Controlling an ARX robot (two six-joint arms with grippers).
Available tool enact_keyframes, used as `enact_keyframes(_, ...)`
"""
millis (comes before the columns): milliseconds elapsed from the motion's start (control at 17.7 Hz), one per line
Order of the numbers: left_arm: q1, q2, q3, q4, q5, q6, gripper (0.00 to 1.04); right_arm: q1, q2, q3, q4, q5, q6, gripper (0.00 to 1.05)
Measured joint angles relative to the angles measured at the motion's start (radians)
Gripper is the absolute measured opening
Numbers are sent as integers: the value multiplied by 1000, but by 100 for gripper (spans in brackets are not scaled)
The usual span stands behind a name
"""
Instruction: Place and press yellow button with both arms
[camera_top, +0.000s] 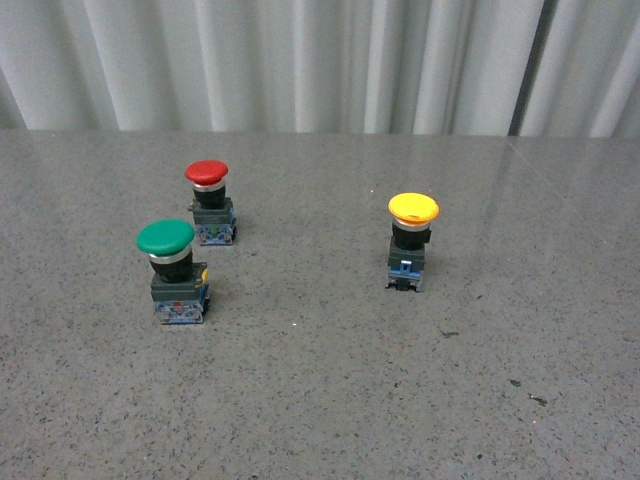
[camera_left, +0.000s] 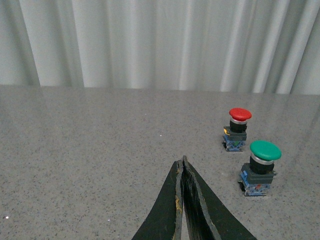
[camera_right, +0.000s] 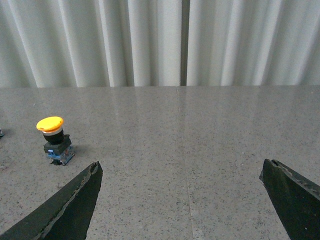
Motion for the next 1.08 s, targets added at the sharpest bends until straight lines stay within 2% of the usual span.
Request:
enact_keyframes(113,0,-36,0,-47,0,0,2,0,0,0,0,0,0,98)
enact_keyframes(170,0,-143,1,-200,0,0,2,0,0,0,0,0,0,98)
enact_keyframes(623,2,-178,1,-194,0,1,2,0,0,0,0,0,0,98)
enact_keyframes(679,2,-178,1,-194,0,0,5,0,0,0,0,0,0,98)
enact_keyframes(1075,2,-178,1,-194,0,1,81,0,0,0,0,0,0,98)
